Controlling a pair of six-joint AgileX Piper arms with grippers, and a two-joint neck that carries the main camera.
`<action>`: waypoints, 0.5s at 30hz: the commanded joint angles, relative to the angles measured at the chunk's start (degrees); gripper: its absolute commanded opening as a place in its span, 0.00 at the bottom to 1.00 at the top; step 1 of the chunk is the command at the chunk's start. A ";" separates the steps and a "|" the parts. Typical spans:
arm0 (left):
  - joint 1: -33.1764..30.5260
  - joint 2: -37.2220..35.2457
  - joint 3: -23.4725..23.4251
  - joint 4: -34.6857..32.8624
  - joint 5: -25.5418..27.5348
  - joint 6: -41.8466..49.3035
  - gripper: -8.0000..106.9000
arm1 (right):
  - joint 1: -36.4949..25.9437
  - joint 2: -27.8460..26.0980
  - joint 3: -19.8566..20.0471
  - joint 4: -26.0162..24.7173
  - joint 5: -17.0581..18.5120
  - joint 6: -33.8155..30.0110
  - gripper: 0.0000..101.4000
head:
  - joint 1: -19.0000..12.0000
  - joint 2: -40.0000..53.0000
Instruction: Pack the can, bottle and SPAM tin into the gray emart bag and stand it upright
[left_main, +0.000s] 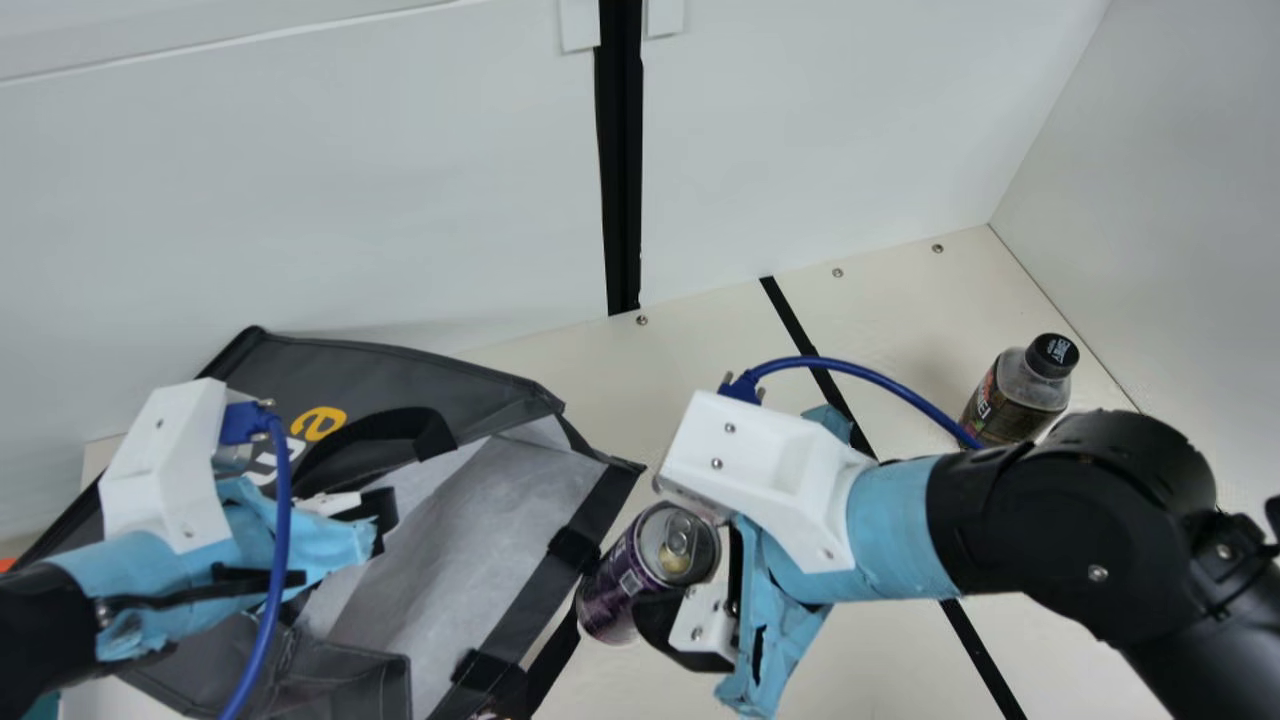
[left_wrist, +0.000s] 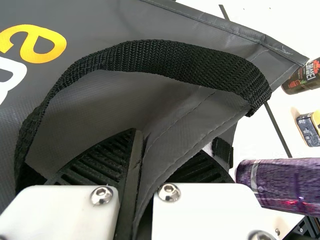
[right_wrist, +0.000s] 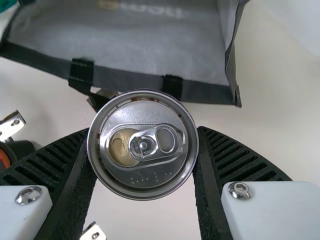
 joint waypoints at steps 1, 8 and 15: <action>0.00 0.00 0.00 0.00 0.00 0.00 0.00 | -0.20 0.12 -1.14 0.59 -0.08 0.36 0.00 | -1.30 -0.14; 0.00 0.00 0.00 0.00 0.00 0.00 0.00 | -0.97 0.26 -4.79 2.99 -0.08 0.84 0.00 | -1.30 -0.14; 0.00 0.00 0.00 0.00 0.00 0.00 0.00 | -2.00 0.28 -6.84 4.63 -0.08 0.15 0.00 | -1.30 -0.14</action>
